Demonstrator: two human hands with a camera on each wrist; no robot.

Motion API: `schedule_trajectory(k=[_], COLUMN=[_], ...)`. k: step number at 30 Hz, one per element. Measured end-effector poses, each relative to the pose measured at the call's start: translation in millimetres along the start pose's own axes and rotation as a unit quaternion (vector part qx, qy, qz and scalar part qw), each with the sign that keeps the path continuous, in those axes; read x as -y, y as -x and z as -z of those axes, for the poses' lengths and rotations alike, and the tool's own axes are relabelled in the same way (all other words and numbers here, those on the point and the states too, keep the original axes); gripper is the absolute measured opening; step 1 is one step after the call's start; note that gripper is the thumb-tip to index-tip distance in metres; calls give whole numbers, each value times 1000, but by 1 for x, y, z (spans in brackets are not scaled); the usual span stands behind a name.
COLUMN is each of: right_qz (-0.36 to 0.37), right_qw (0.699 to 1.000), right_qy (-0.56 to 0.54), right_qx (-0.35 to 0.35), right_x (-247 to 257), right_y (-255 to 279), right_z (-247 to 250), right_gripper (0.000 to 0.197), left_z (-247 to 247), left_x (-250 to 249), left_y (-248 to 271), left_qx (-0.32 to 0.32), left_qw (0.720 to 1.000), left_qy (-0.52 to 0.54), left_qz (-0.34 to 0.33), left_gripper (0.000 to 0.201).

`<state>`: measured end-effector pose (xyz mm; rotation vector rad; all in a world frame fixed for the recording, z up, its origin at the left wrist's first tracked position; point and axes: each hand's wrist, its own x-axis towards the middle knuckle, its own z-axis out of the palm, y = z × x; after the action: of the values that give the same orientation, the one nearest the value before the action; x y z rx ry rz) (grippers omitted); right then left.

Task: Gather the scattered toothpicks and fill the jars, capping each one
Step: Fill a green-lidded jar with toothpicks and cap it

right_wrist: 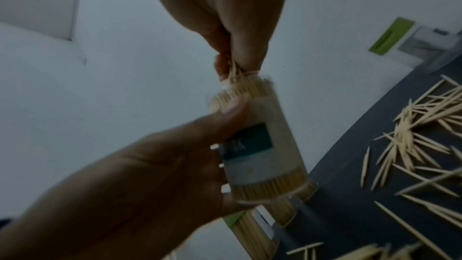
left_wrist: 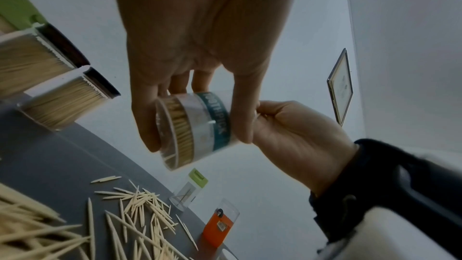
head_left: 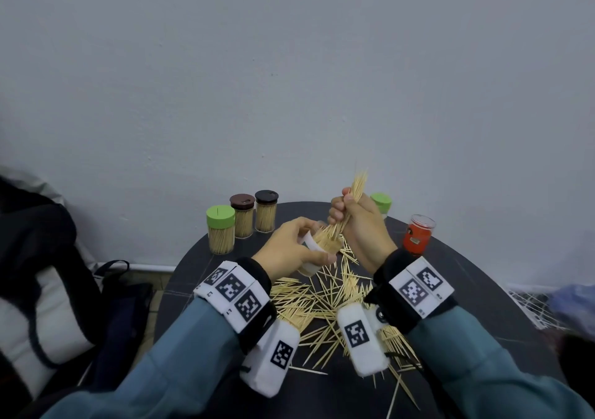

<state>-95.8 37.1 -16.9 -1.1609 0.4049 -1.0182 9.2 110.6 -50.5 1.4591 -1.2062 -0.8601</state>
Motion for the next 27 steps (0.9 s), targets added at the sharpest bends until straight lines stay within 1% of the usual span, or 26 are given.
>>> schedule_trajectory(k=[4,9,13,15,16,18,22,25,27], right_qz=[5,33,34,30,28,31,50,59,77], right_qw=[999,991,985,983,983,985,990,991,989], right_qy=[42,119,131,132,134,135,113,103,109], right_qx=[29,59,103,121,123,105,62,58,60], right_x=[-6,-10,-14,-14,-14,-13,-8,-5,-5], right_y=[9,14,18,19,20,19,13,10,10], right_z=[-2,3,7,7,7,8,6,5,6], right_gripper=[21,18,15,19,22,25,24,20,25], left_z=[-1,0,0,0,0,0,-1,-2,-2], left_x=[1,-1,0,1,1,1,1,0,0], left_y=[-1,-1,-2,-2,-2,-2,-1,0,0], left_qx=[-7,-17,-25,-27,-26,-21,7,15,16], left_qw=[1000,1000,999,999,999,1000,1000,1000,1000], left_qy=[8,18,31,29,27,18,1,1,3], left_qz=[5,-7,-5,-3,-3,-5,-6,-5,-3], left_gripper=[60,53,52,52,53,54,57,55,53])
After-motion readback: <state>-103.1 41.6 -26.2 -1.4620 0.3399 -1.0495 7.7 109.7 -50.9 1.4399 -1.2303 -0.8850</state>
